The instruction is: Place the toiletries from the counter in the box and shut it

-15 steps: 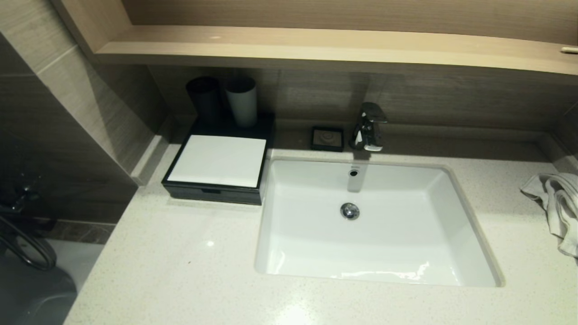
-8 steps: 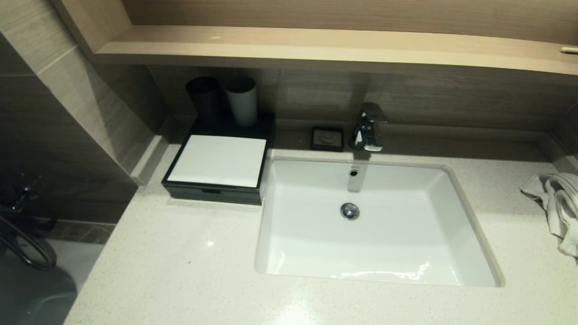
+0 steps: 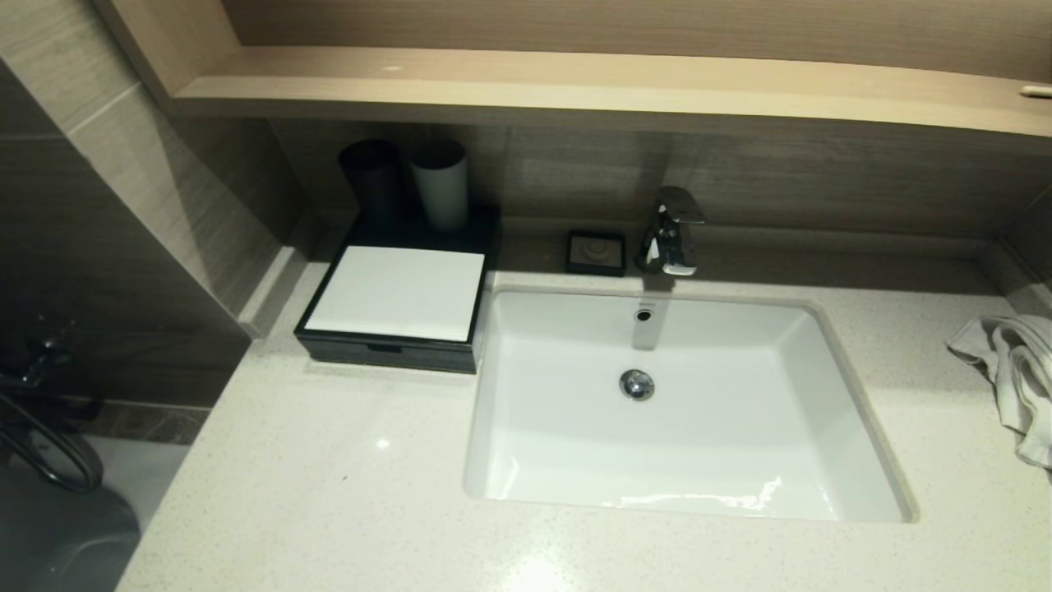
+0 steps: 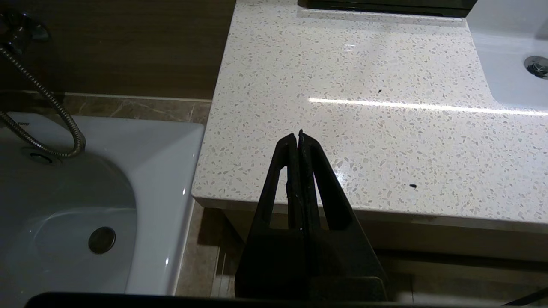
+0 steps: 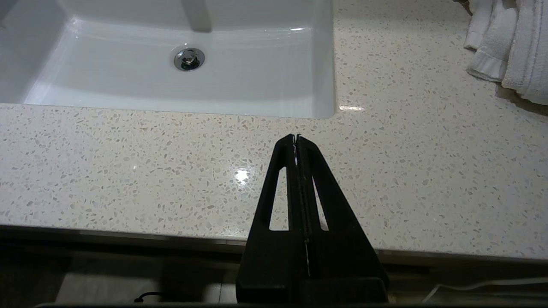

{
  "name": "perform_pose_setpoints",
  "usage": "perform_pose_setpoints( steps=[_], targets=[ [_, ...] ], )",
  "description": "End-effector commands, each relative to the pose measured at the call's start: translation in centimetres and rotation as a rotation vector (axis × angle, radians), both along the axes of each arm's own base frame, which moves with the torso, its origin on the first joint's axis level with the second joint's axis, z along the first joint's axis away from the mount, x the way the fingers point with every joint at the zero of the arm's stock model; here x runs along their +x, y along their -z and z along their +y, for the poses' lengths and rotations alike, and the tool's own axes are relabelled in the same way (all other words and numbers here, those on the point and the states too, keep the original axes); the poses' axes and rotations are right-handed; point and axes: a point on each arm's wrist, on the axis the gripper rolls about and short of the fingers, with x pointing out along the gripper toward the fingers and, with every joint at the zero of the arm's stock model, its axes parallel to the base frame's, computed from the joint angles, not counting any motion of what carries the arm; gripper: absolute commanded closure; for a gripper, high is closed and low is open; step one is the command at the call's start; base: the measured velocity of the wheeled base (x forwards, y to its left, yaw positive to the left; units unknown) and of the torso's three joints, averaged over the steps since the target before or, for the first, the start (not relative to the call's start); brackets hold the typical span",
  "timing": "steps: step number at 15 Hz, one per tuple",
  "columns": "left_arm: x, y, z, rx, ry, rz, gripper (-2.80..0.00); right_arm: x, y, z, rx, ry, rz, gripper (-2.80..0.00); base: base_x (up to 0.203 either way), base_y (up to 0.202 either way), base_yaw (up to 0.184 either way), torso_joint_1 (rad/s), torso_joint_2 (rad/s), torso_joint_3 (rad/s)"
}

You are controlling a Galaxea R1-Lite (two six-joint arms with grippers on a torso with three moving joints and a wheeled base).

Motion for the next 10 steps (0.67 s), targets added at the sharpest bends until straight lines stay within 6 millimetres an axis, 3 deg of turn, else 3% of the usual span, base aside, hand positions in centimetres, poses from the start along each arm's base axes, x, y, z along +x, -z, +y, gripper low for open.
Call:
perform_pose_setpoints(
  steps=[1, 10],
  targets=[
    [0.01, 0.00, 0.00, 0.000, 0.000, 0.001, 0.00, 0.00, 0.00, 0.00, 0.000, 0.000, 0.000, 0.00, 0.000, 0.000, 0.000, 0.000, 0.00, 0.000],
    [0.01, 0.00, 0.00, 0.000, 0.000, 0.002, 0.00, 0.00, 0.00, 0.00, -0.005, -0.001, 0.000, 0.00, 0.000, 0.000, 0.000, 0.000, 0.00, 0.000]
  ],
)
